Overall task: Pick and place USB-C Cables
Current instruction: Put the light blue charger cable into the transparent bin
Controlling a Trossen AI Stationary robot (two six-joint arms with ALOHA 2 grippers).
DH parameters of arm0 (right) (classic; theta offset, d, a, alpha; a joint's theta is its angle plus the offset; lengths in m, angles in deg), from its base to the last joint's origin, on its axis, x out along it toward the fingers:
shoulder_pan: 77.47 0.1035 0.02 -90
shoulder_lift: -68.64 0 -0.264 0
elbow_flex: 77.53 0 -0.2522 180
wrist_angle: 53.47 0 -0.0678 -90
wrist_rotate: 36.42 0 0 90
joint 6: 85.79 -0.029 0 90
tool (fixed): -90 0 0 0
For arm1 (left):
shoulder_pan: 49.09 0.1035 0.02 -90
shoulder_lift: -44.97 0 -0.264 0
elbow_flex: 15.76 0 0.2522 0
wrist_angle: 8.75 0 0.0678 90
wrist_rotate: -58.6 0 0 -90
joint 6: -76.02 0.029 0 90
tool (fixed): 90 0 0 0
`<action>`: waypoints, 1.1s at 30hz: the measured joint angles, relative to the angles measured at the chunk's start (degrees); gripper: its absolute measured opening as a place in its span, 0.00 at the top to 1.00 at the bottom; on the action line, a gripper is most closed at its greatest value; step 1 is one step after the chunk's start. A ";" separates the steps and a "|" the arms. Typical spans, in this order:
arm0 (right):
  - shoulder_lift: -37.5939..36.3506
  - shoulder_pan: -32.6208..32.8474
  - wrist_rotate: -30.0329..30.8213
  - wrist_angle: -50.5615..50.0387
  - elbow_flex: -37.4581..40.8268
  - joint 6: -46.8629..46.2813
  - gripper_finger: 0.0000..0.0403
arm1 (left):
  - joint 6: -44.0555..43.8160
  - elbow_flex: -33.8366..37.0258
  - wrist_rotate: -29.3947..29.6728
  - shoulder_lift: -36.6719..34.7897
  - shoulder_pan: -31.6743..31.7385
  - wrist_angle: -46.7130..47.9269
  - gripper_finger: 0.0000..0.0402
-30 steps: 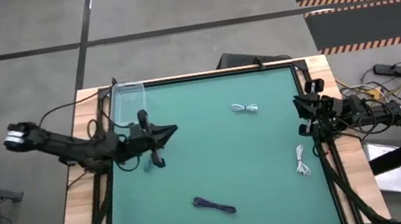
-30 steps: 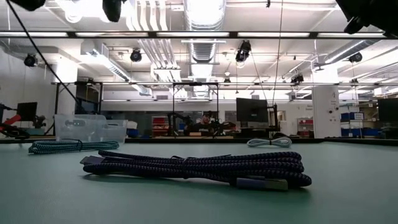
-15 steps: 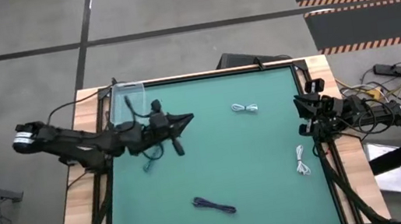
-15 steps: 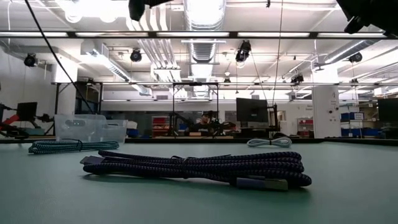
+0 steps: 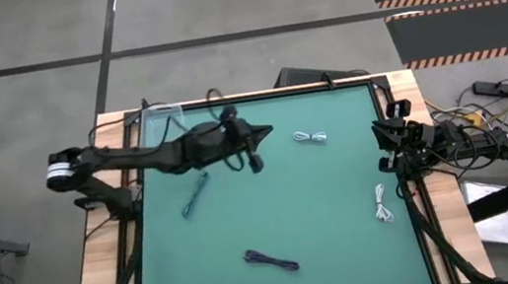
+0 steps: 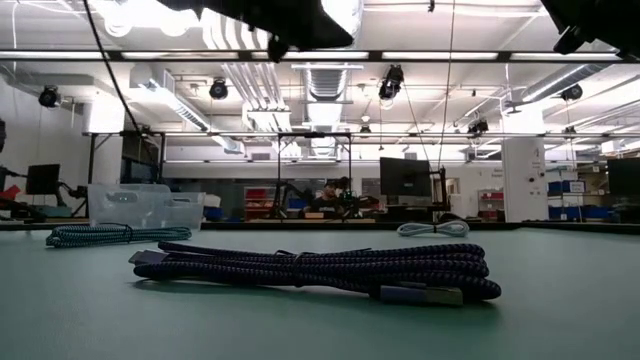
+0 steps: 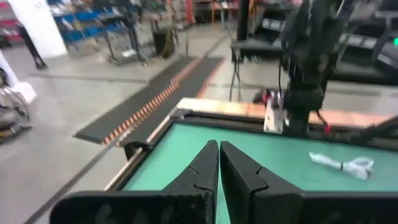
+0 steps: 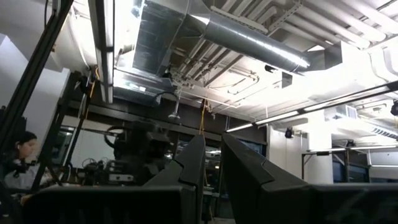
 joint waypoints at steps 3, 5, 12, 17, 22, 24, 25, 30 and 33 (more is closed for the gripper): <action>0.00 -0.01 0.00 0.00 0.00 0.00 0.89 | 1.01 -3.80 -2.21 3.28 2.07 4.07 1.00; 0.00 0.01 0.00 0.00 0.00 0.00 0.89 | 2.33 -5.99 -3.16 5.33 3.28 6.15 1.00; 0.00 -0.01 0.00 -0.02 0.00 0.00 0.89 | 3.21 -10.32 -7.14 10.74 7.00 8.48 1.00; 0.00 -0.01 0.02 -0.04 0.00 0.24 0.89 | 3.11 -11.81 -10.27 13.82 8.88 8.21 1.00; 0.00 0.01 0.07 -0.04 0.00 0.68 0.89 | 2.90 -14.45 -15.38 18.44 9.60 7.45 1.00; 0.00 0.00 0.04 -0.05 -0.01 0.74 0.89 | 2.88 -16.04 -17.52 21.08 9.56 7.29 1.00; 0.00 0.01 0.07 -0.04 0.00 0.74 0.89 | 2.88 -16.89 -18.23 22.54 9.54 7.33 1.00; 0.00 0.01 0.04 -0.07 0.00 0.86 0.89 | 2.88 -21.72 -19.25 29.47 9.54 7.54 1.00; 0.00 0.01 0.04 -0.19 0.00 0.90 0.89 | 2.90 -24.37 -19.27 33.21 9.56 7.47 1.00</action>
